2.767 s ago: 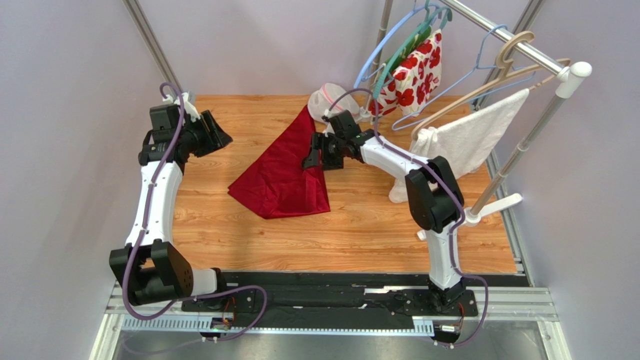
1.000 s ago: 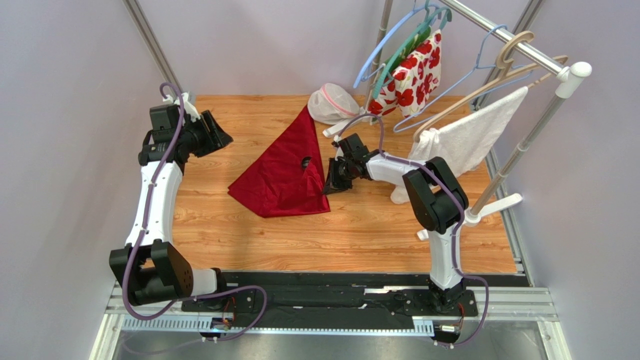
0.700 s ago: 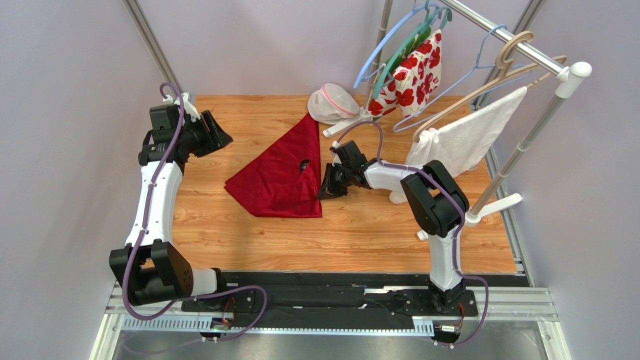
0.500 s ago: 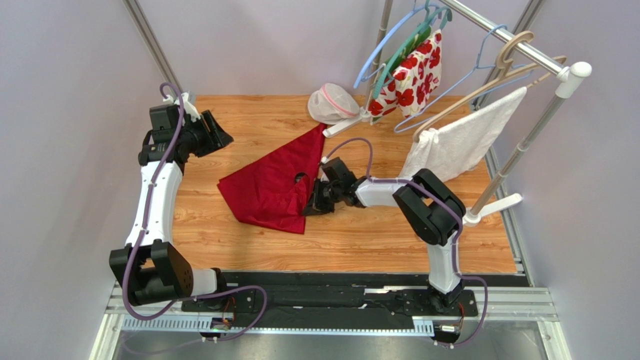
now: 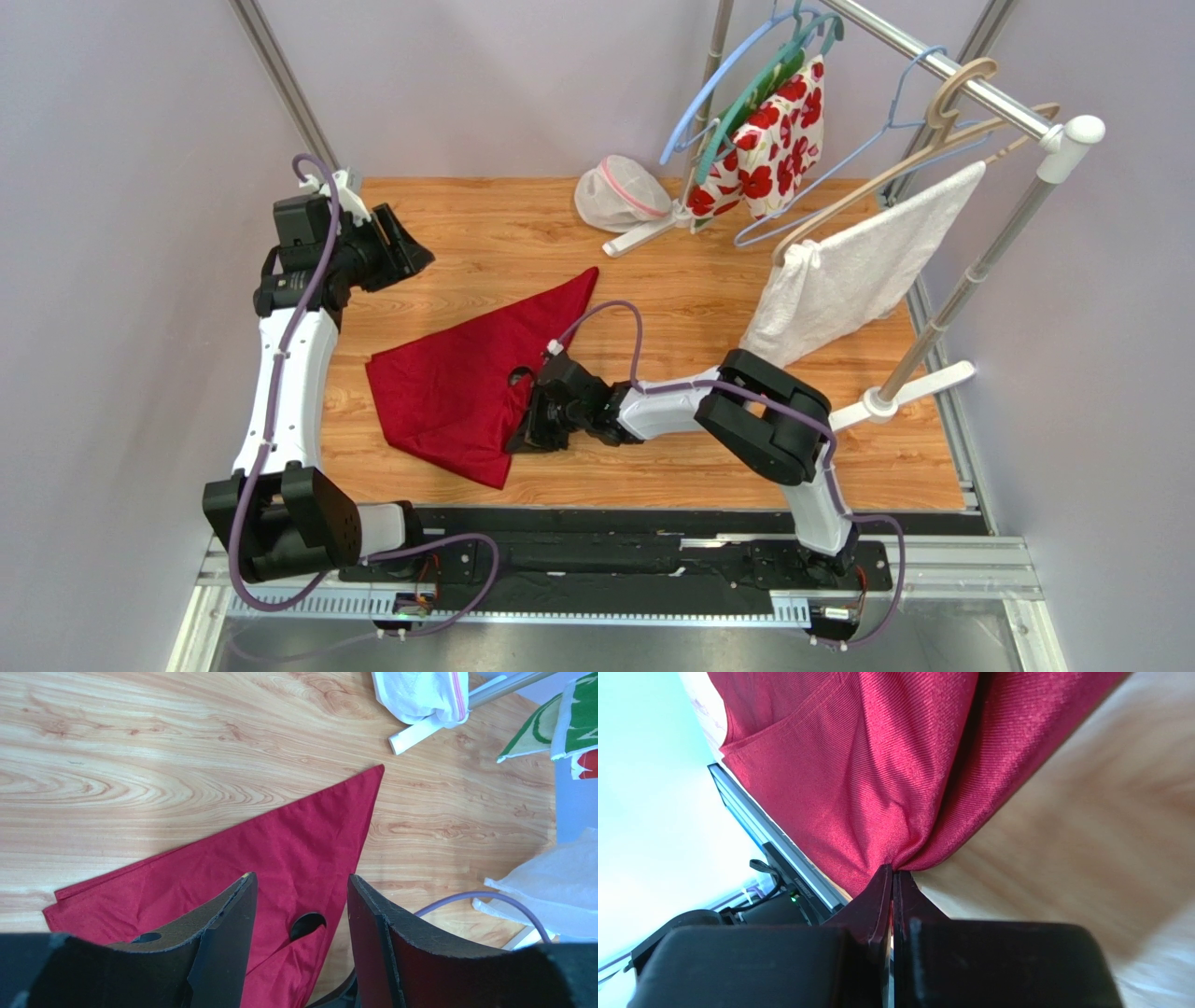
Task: Fold the napkin, place the utensils inside, and roll it up
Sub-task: Fold the napkin
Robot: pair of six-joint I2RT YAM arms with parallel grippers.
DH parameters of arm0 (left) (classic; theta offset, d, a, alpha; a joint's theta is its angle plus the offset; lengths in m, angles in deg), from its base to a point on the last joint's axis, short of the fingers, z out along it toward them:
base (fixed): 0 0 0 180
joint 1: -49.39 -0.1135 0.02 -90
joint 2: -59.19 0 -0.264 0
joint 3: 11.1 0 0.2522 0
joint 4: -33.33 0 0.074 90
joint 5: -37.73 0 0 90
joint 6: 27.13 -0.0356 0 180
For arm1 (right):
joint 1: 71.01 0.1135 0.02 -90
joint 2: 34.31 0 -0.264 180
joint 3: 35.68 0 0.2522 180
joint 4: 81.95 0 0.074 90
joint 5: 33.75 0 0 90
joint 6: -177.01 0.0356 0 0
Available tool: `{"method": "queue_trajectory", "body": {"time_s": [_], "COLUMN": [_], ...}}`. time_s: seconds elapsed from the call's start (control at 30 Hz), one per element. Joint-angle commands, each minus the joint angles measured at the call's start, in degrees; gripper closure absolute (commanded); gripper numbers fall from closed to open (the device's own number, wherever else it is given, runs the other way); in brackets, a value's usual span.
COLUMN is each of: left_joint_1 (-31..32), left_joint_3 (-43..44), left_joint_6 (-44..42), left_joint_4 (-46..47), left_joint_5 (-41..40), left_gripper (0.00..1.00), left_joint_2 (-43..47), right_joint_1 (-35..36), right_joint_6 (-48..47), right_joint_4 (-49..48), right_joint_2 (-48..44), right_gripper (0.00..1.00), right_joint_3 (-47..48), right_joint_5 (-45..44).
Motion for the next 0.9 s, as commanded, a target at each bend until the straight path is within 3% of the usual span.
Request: {"method": "queue_trajectory", "body": {"time_s": [0.0,0.07,0.1,0.2,0.3,0.4,0.6,0.87], "left_joint_1": [-0.55,-0.54,-0.55,-0.81,-0.72,-0.72,-0.72,-0.72], "left_joint_3": [-0.23,-0.14,-0.14,0.04,0.04,0.04,-0.05,0.13], "left_joint_6": [0.47,0.39,0.3,0.3,0.47,0.56,0.3,0.38], "left_joint_4": [1.95,1.86,1.95,1.6,1.69,1.69,1.51,1.25], "left_joint_5": [0.35,0.18,0.18,0.35,0.88,1.06,0.44,0.79], "left_gripper": [0.41,0.41,0.41,0.41,0.41,0.41,0.41,0.41], "left_joint_2": [1.62,1.62,1.71,1.54,1.8,1.71,0.92,-0.49], "right_joint_1": [1.16,0.99,0.81,-0.94,-5.5,-12.71,-27.03,-31.27], "right_joint_6": [2.72,1.06,-2.26,-11.21,-17.48,-23.11,-27.16,-25.5], "right_joint_4": [-1.16,-0.82,0.32,6.29,13.48,14.49,7.02,-2.64], "right_joint_2": [0.11,-2.34,-6.19,-14.27,-19.13,-21.61,-13.97,-1.76], "right_gripper": [0.91,0.72,0.56,0.45,0.45,0.48,0.57,0.56], "right_joint_3": [0.4,-1.88,-2.68,-4.44,-4.53,-4.44,0.03,10.57], "right_joint_5": [-5.45,-7.99,-10.35,-16.15,-21.16,-20.93,-12.16,-5.81]}}
